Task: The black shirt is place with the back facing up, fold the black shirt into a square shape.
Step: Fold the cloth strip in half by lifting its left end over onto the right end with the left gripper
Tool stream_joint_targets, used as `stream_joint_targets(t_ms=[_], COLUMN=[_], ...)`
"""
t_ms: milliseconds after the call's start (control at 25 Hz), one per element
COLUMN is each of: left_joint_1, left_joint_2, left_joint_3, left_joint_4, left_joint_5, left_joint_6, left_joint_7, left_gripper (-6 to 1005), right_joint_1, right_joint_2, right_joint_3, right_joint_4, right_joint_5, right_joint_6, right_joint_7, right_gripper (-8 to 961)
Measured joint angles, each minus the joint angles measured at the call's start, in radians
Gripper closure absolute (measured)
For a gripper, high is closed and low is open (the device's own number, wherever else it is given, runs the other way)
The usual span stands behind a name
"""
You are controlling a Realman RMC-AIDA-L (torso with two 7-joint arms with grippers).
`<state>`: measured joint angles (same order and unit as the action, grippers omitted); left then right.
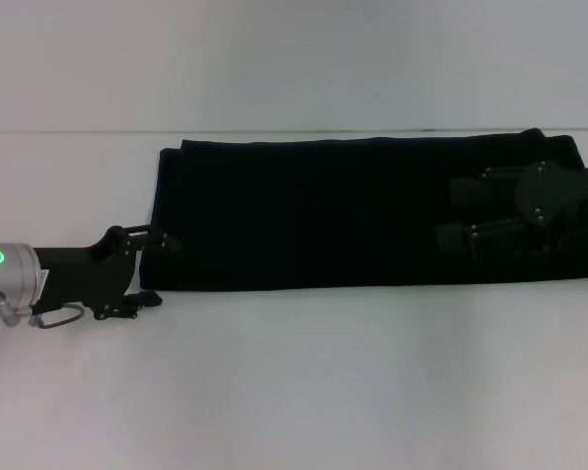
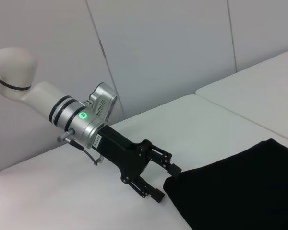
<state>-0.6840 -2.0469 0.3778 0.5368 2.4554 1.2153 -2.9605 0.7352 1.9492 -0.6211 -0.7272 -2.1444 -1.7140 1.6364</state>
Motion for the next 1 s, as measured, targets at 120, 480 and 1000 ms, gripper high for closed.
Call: stream_joint_targets(t_ms=[120, 480, 1000], left_joint_1=[0.0, -0.002, -0.003], left_joint_2=[0.0, 0.001, 0.001], left_joint_3=[0.004, 0.006, 0.007], left_joint_4=[0.0, 0.0, -0.017], left_joint_5=[0.001, 0.002, -0.002], left_joint_6=[-0.007, -0.033, -0.029], left_joint_7=[0.001, 0.011, 0.01], left_gripper=[168, 161, 162], right_joint_1=[0.001, 0.001, 0.006], right_joint_2=[0.0, -0.004, -0.007], right_joint_3=[0.001, 0.003, 0.009], right_joint_4=[0.0, 0.0, 0.0], right_joint_5=[0.0, 0.0, 0.0], right_joint_6=[0.002, 0.004, 0.005], right_joint_7=[0.0, 0.0, 0.0], right_gripper=[54, 53, 53])
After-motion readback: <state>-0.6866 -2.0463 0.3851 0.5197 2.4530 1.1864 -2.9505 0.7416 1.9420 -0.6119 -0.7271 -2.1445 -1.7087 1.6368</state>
